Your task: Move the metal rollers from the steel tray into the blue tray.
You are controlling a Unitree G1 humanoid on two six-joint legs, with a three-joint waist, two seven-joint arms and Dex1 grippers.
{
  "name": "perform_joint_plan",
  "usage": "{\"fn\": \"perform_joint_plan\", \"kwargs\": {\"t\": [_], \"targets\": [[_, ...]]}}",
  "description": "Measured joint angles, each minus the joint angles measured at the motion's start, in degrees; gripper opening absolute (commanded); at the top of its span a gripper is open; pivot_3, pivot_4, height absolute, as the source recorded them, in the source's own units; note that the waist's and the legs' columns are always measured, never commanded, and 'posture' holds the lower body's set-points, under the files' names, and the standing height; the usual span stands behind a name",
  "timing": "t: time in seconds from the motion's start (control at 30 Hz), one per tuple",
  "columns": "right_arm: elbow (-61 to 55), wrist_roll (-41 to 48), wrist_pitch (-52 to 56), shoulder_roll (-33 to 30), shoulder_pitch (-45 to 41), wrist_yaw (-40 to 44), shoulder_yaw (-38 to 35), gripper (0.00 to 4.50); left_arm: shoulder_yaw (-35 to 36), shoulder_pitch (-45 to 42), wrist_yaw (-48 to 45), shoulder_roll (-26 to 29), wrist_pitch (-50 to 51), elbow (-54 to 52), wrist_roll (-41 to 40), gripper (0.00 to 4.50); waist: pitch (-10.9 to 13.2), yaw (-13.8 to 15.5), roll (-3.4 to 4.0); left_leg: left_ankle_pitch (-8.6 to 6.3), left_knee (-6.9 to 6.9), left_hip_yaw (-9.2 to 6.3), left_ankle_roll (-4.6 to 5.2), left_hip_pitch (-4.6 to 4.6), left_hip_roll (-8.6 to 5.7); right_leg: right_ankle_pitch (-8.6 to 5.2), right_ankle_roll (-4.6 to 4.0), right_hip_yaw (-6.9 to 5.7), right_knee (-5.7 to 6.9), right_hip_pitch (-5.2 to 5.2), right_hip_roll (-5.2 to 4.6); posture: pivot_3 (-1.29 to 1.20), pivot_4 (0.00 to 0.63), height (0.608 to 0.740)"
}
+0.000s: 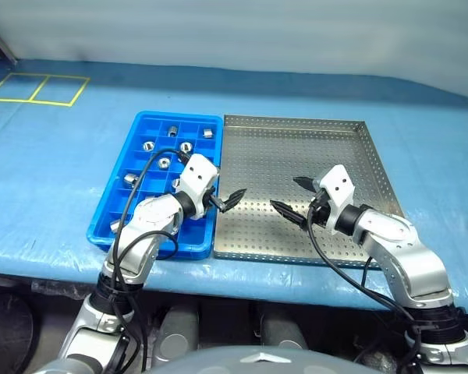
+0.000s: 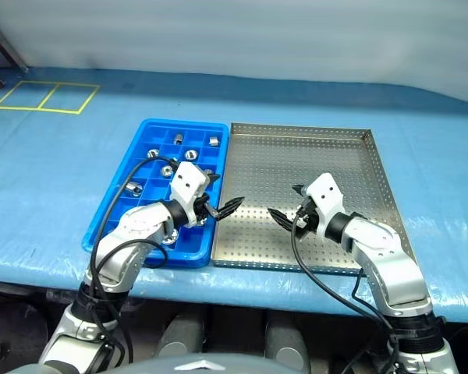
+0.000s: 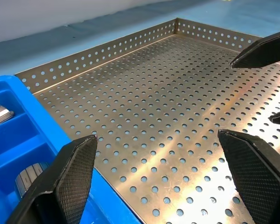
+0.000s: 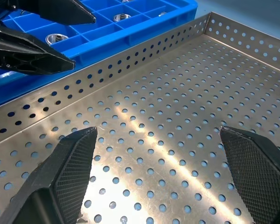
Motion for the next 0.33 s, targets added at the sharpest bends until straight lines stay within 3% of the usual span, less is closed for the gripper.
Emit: {"fn": "perform_joint_plan", "kwargs": {"t": [0.33], "targets": [[-0.02, -0.30, 0.00, -0.07, -0.05, -1.51, 0.20, 4.44, -0.78, 0.95, -1.02, 1.24, -0.29, -0.08, 0.01, 4.50, 0.00, -0.12, 0.00, 0.00, 0.01, 0.00, 0.00, 0.01, 0.00, 0.00, 0.00, 0.00, 0.01, 0.01, 0.00, 0.17, 0.150, 0.740]]}}
